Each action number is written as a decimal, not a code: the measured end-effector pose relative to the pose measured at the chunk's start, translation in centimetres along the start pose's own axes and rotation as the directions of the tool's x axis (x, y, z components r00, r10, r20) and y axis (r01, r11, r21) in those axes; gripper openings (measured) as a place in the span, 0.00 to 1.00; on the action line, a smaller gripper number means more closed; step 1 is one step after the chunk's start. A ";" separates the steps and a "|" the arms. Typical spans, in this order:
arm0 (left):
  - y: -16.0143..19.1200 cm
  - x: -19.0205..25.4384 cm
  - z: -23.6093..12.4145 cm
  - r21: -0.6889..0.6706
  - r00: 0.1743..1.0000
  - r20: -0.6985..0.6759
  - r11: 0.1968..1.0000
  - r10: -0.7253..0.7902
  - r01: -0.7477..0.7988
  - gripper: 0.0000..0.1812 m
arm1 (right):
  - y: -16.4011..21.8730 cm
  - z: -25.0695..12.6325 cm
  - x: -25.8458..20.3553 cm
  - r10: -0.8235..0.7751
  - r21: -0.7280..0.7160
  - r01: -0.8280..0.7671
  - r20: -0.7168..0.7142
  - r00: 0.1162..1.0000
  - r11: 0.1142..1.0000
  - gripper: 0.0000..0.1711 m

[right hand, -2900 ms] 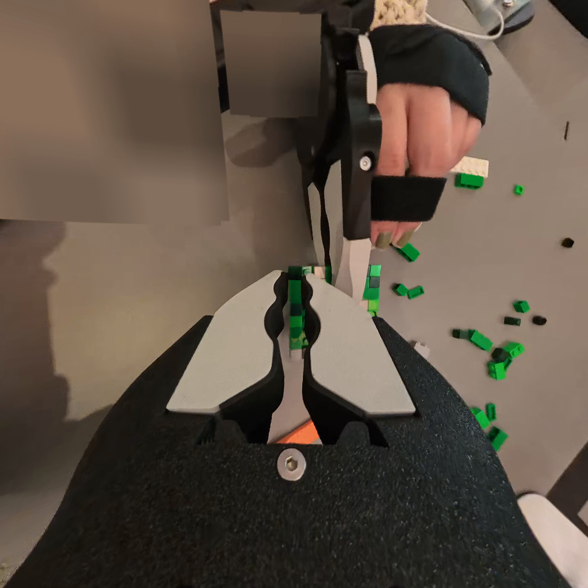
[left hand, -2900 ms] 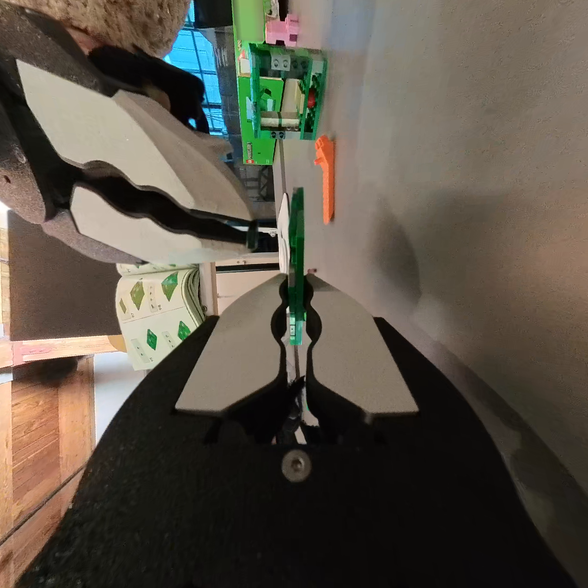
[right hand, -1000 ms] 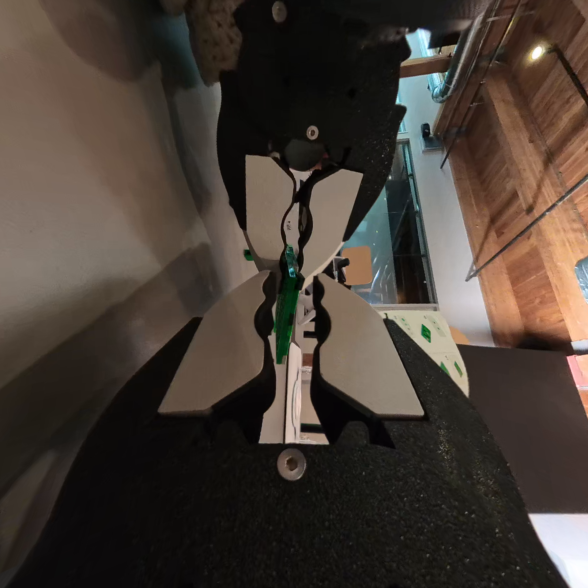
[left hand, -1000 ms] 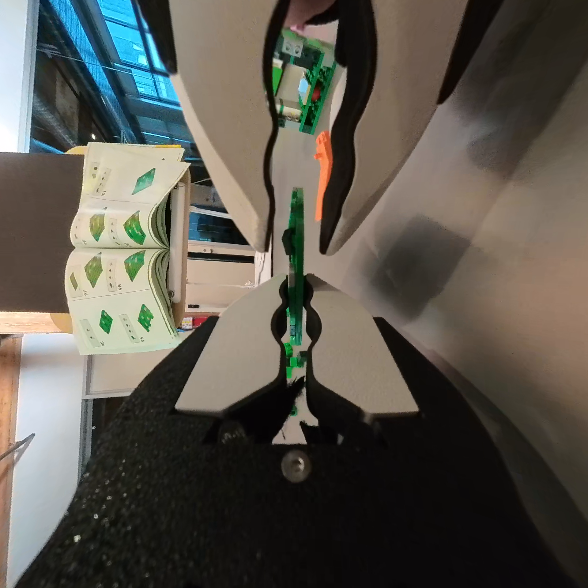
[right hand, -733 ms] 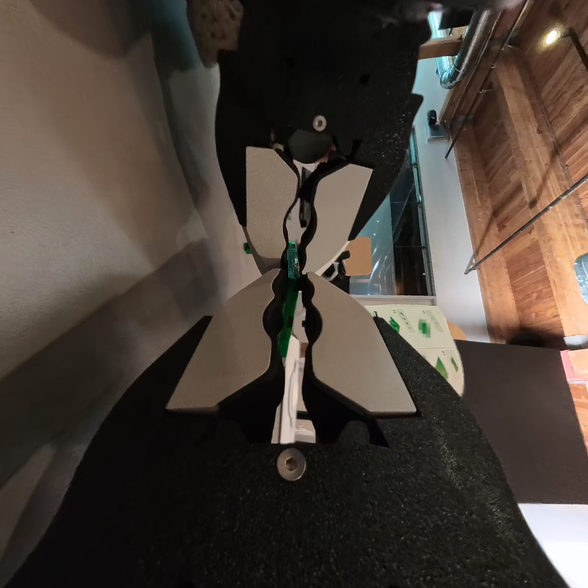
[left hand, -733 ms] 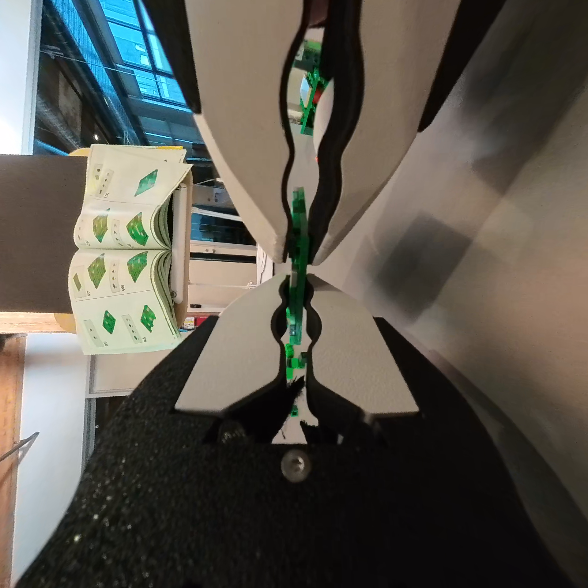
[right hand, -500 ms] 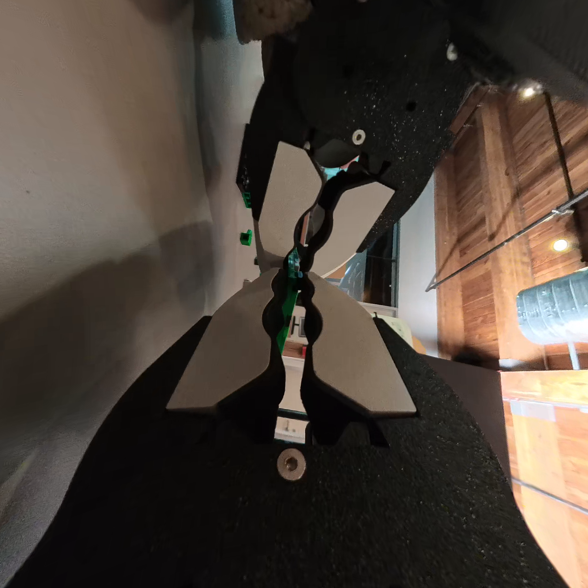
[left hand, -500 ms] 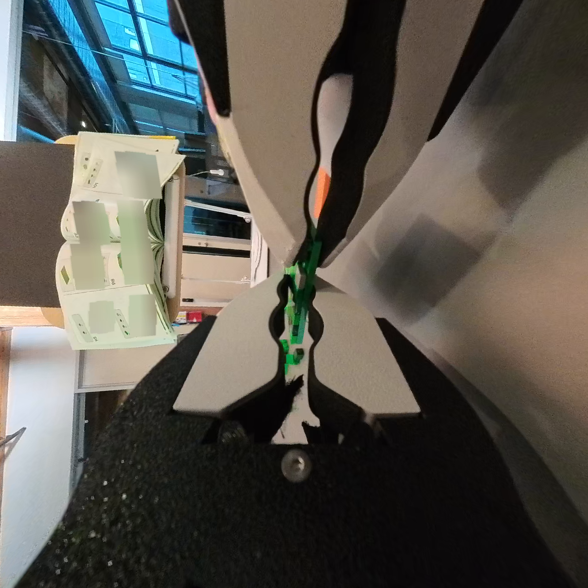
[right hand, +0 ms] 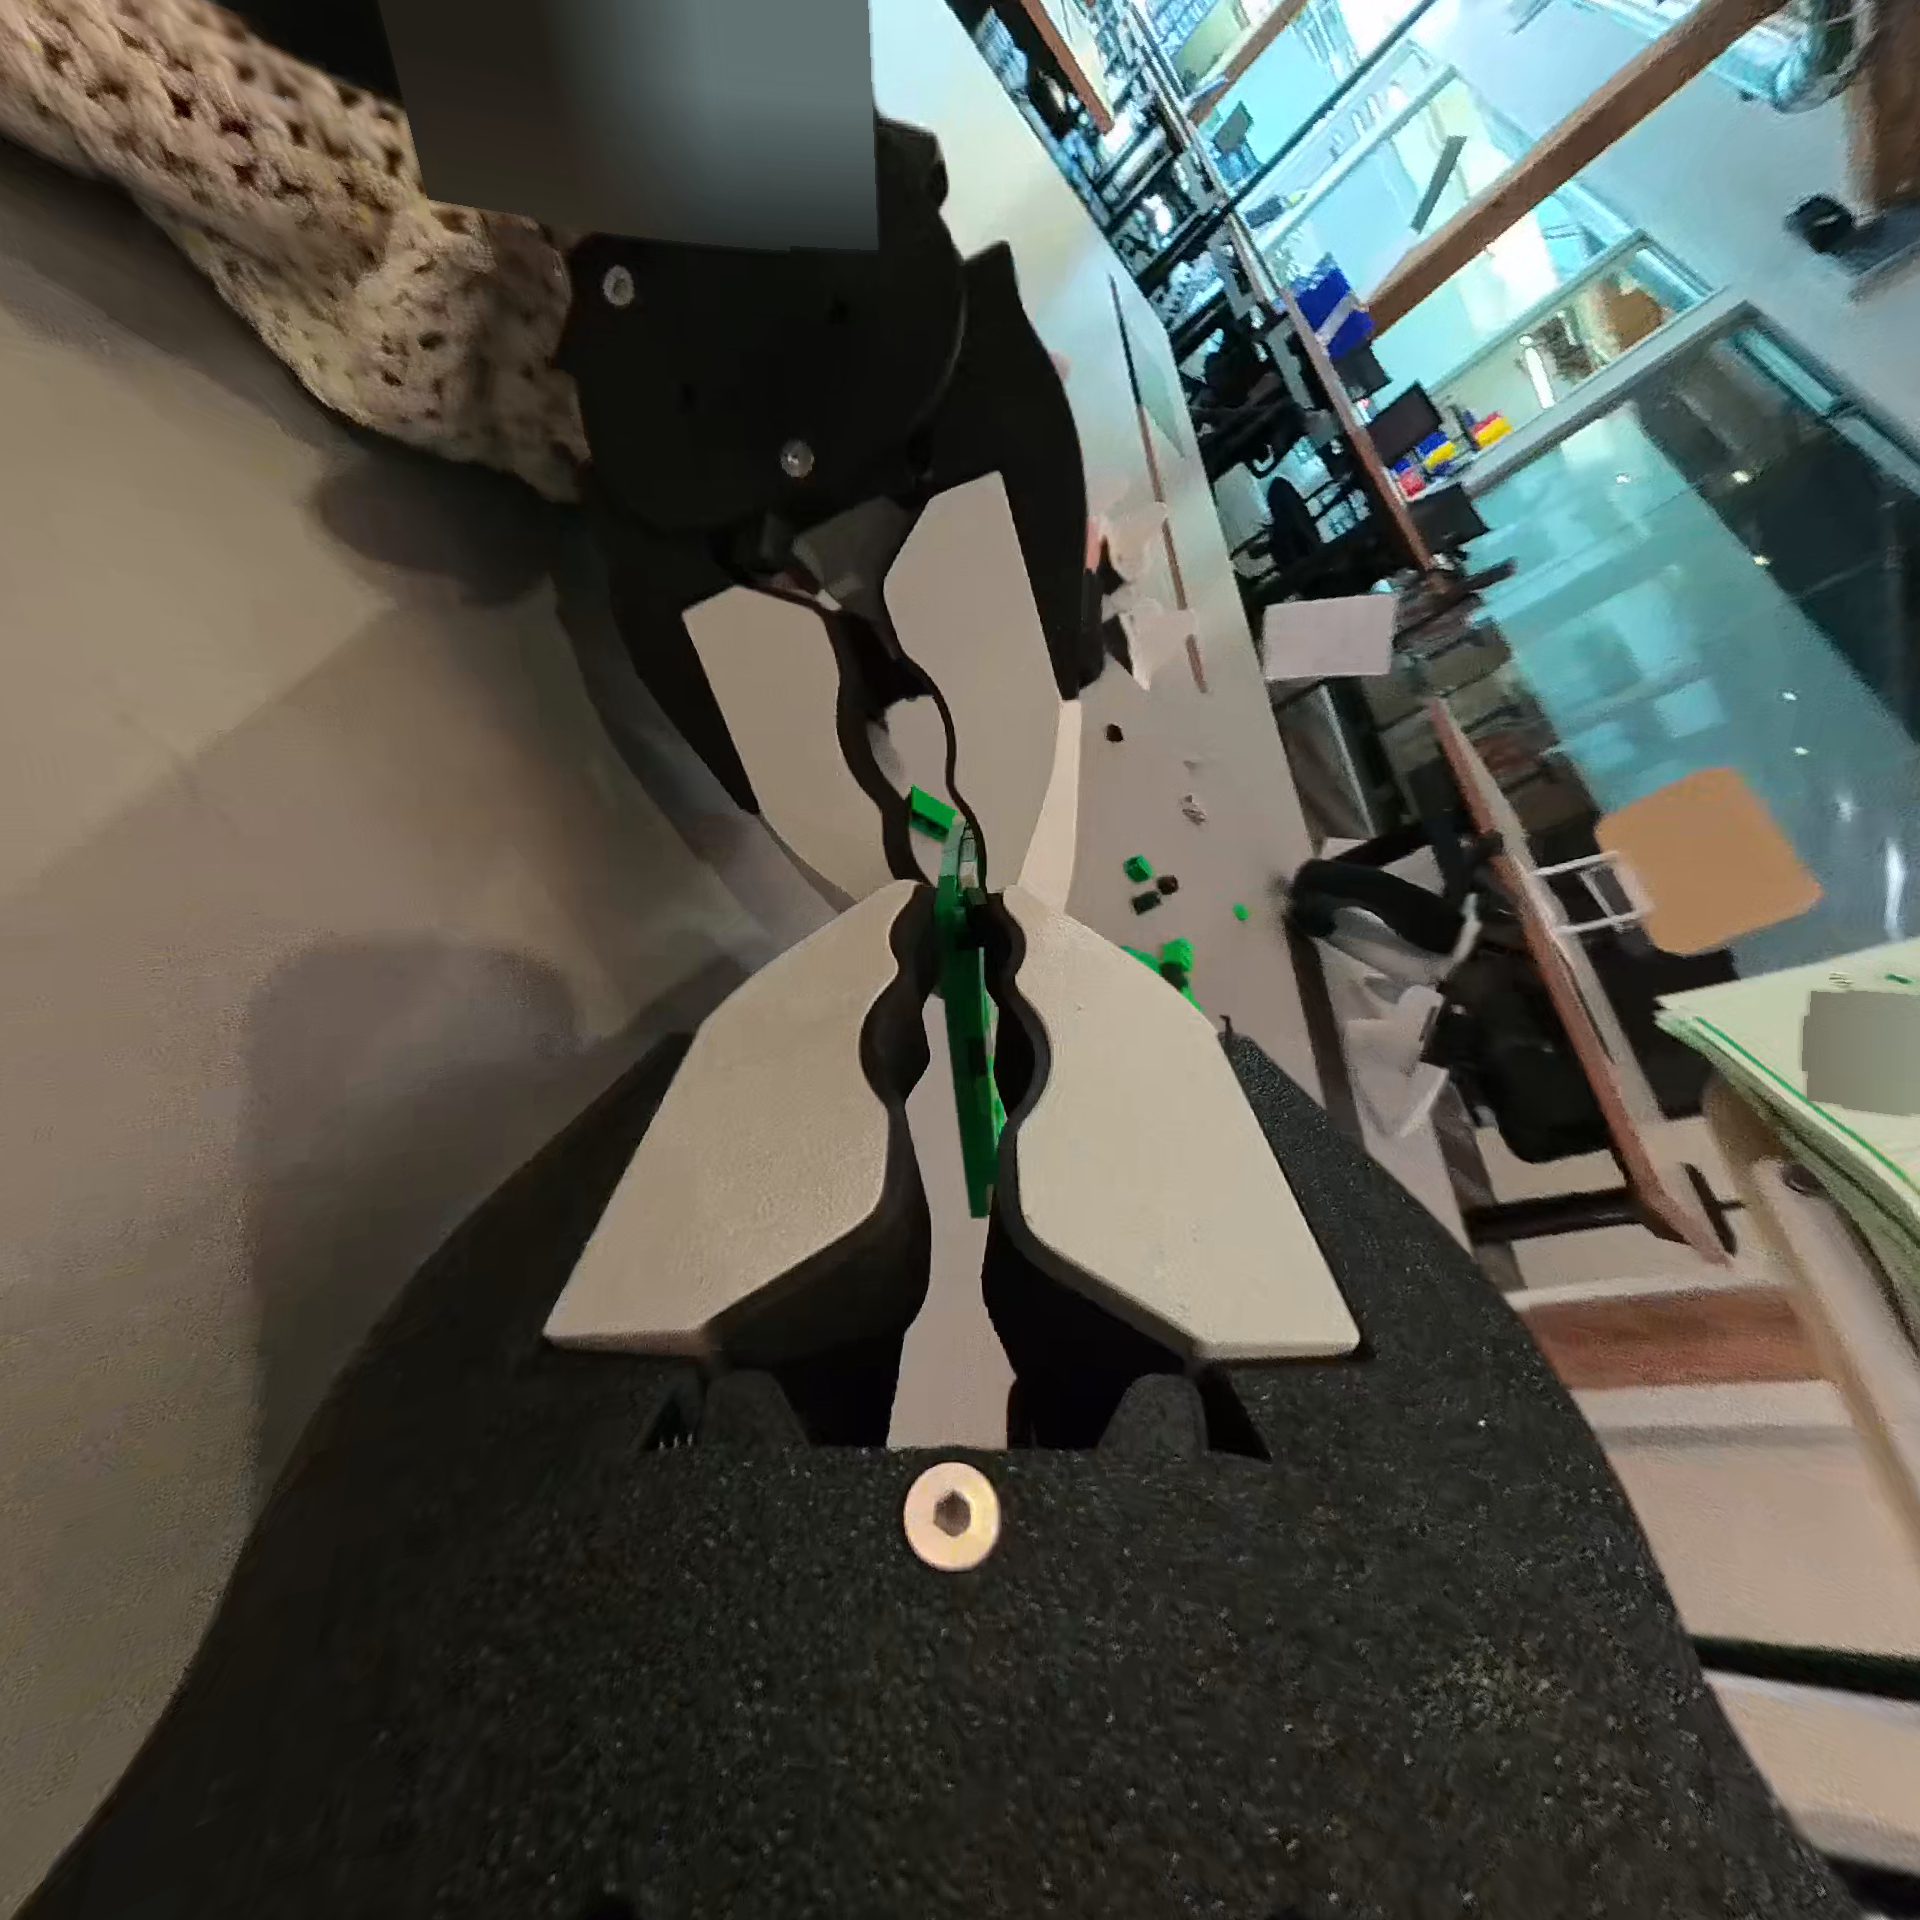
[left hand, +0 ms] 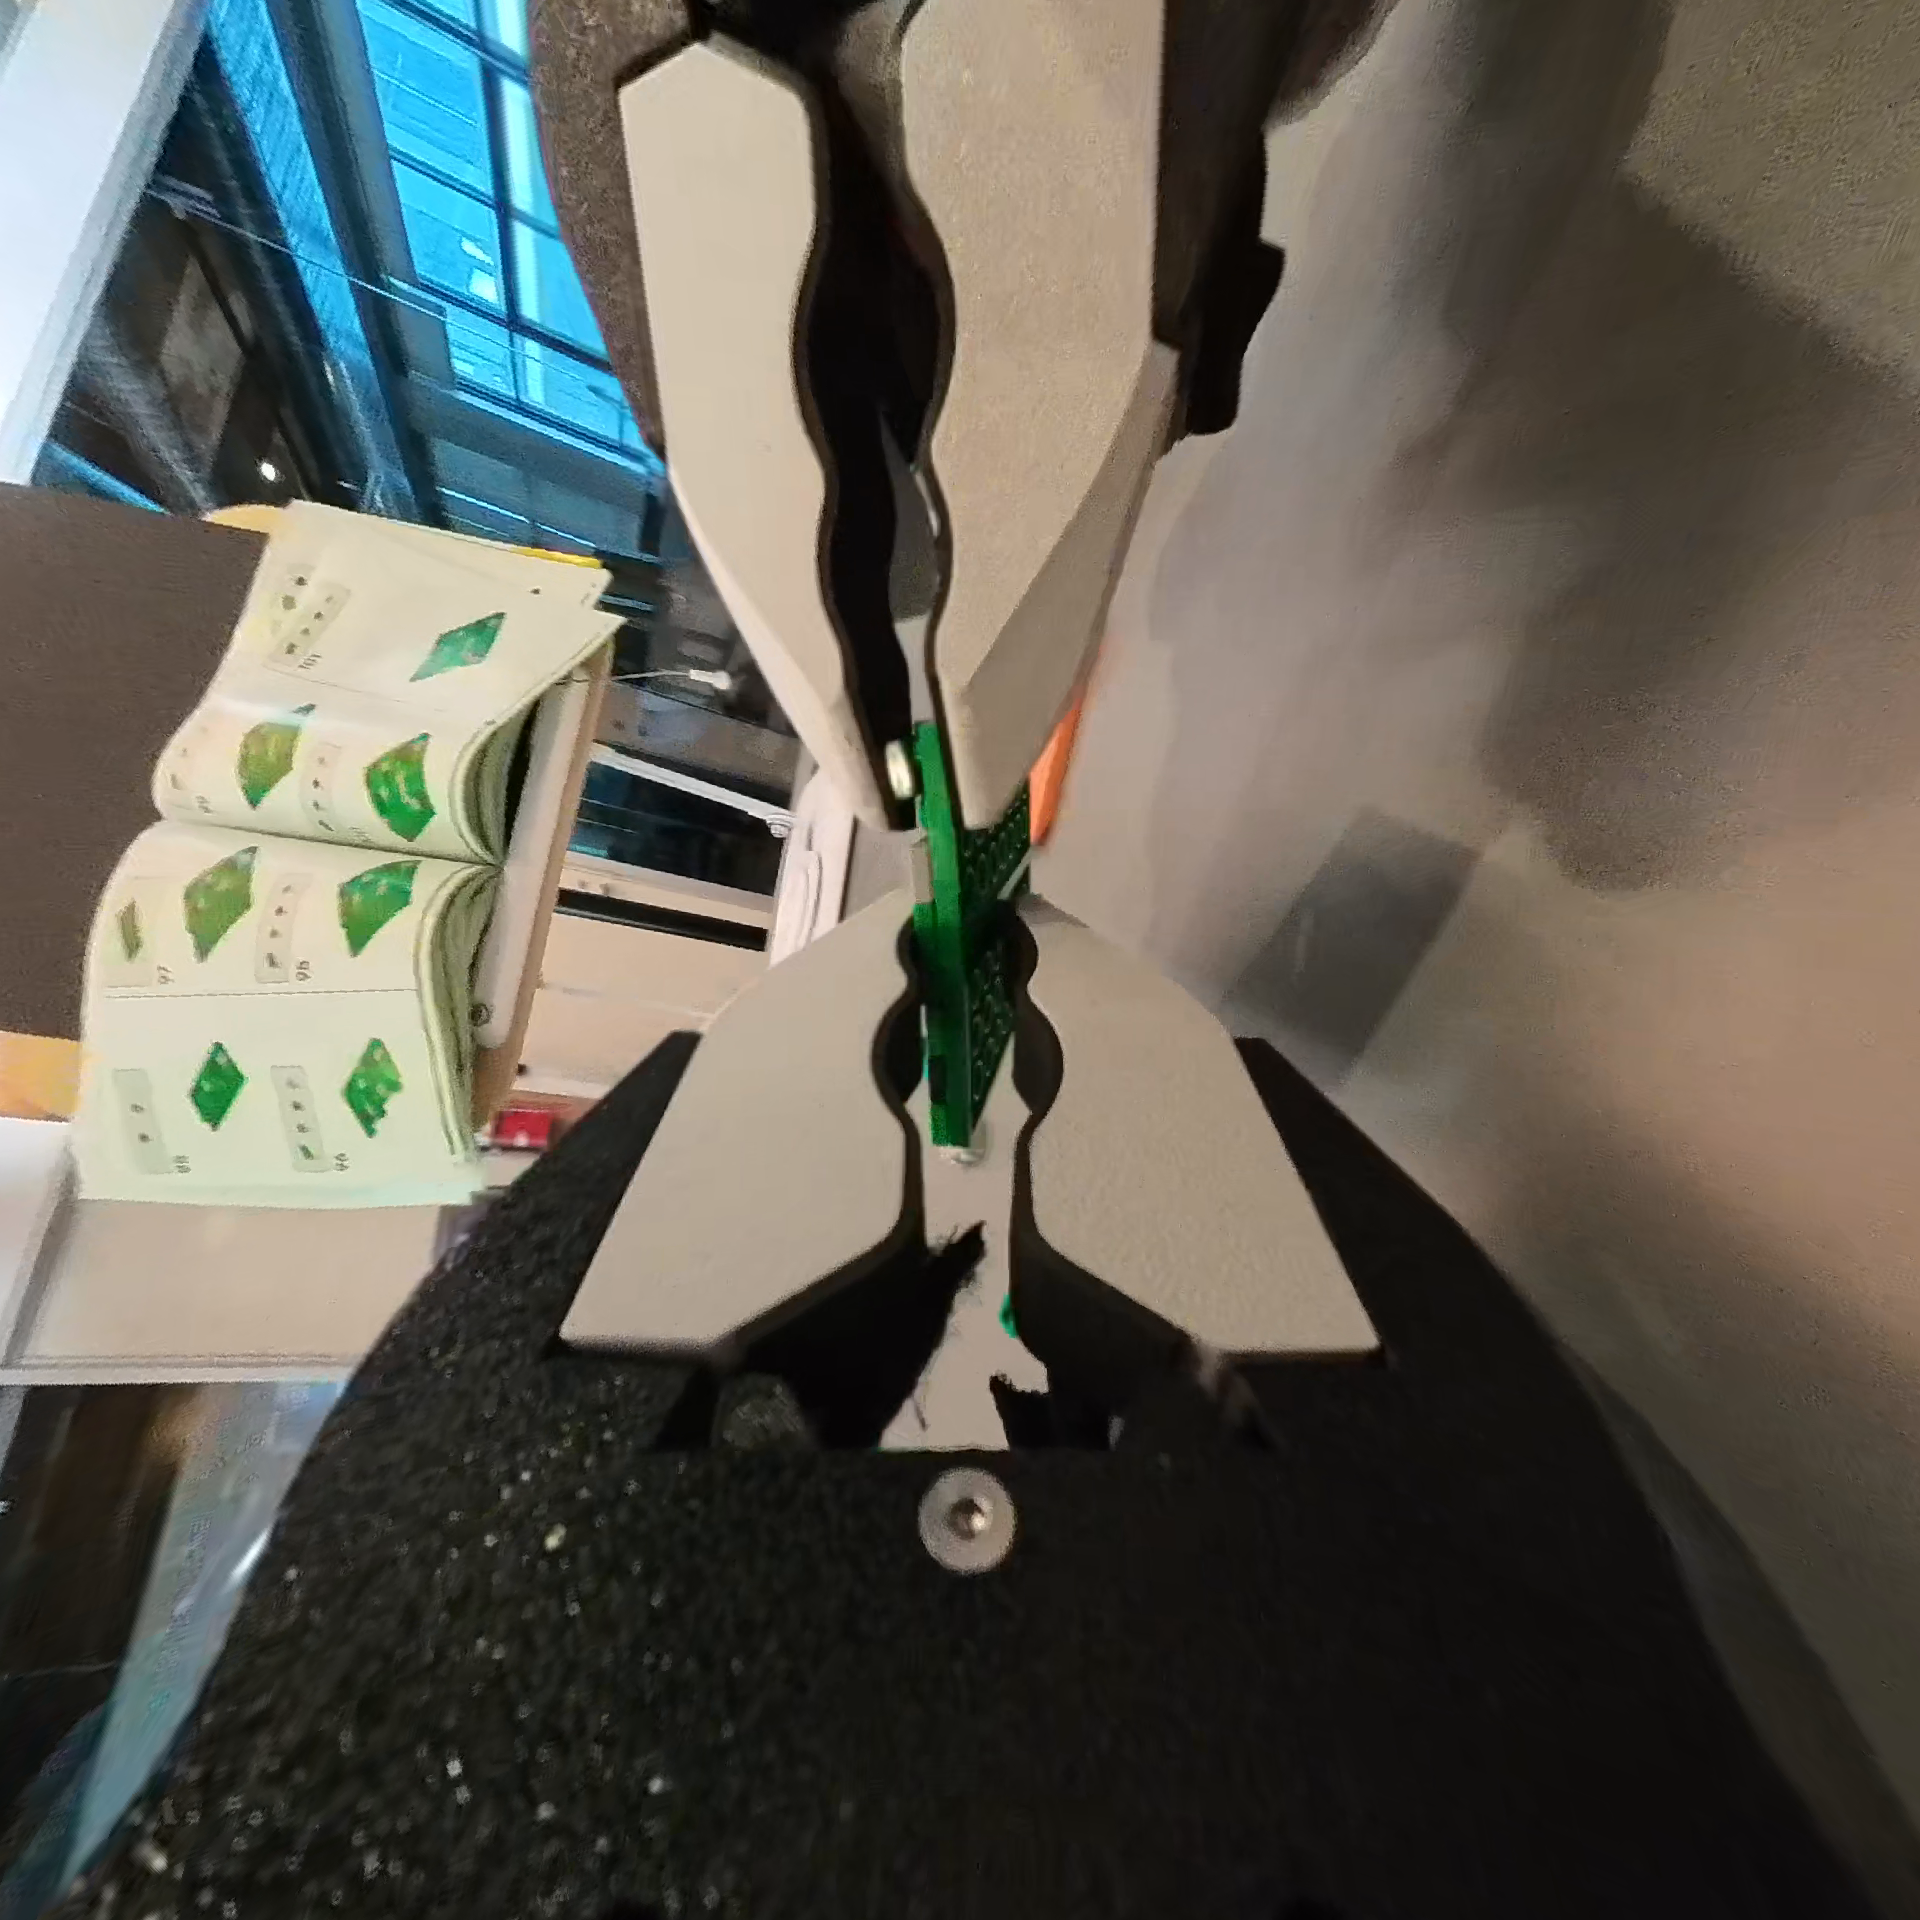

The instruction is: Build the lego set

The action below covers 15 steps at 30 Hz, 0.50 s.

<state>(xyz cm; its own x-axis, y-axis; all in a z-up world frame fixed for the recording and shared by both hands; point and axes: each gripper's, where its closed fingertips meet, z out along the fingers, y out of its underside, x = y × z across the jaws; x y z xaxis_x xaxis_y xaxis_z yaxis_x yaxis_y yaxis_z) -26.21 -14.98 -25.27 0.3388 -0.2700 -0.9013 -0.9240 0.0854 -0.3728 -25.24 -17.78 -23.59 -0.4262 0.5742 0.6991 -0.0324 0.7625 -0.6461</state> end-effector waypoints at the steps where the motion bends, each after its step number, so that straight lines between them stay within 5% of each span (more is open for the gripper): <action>1: 0.0 0.1 0.0 -0.003 0.999 -0.021 0.999 -0.032 0.032 0.05 | 0.1 0.0 -0.1 -0.003 0.002 0.003 0.007 1.000 1.000 0.05; 15: -0.2 0.7 0.1 0.016 0.990 -0.084 0.993 -0.116 0.118 0.03 | 0.1 -0.4 -0.5 -0.311 0.007 0.315 -0.143 0.940 0.949 0.05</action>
<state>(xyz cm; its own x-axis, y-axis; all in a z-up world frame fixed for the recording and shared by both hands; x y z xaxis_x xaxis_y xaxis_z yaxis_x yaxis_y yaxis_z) -25.76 -15.05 -25.83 0.4278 -0.3576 -0.8301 -0.8745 0.0685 -0.4802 -24.68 -17.90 -23.93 -0.2612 0.3448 0.9016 -0.1718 0.9025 -0.3949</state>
